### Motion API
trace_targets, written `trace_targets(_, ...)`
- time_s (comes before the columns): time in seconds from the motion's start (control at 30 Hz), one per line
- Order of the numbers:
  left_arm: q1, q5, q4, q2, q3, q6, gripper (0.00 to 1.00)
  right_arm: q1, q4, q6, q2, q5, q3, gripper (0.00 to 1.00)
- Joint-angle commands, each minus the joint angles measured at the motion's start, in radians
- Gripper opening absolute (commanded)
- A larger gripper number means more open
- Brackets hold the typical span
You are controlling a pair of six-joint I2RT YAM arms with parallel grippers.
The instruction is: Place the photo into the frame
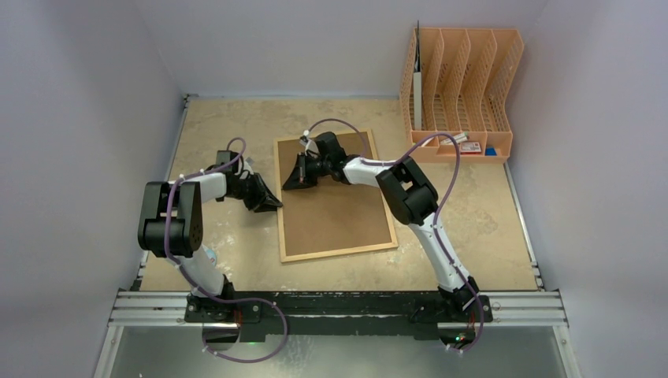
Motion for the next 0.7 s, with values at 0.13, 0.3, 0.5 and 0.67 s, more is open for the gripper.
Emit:
trace_targets(0.13, -0.002, -0.278, 0.009, 0.098, -0.041, 0.038, 0.15, -0.020, -0.234, -0.120, 0.086, 0.177, -0.046, 0.00)
trace_targets(0.3, 0.000, -0.250, 0.013, 0.092, -0.027, 0.038, 0.15, -0.021, -0.145, -0.099, 0.008, 0.157, -0.086, 0.01)
trace_targets(0.5, 0.006, -0.184, 0.044, 0.040, 0.011, 0.030, 0.24, -0.035, -0.074, -0.067, -0.152, 0.184, -0.052, 0.10)
trace_targets(0.67, 0.042, -0.156, 0.059, 0.021, 0.070, 0.044, 0.38, -0.068, -0.067, -0.051, -0.217, 0.190, -0.028, 0.12)
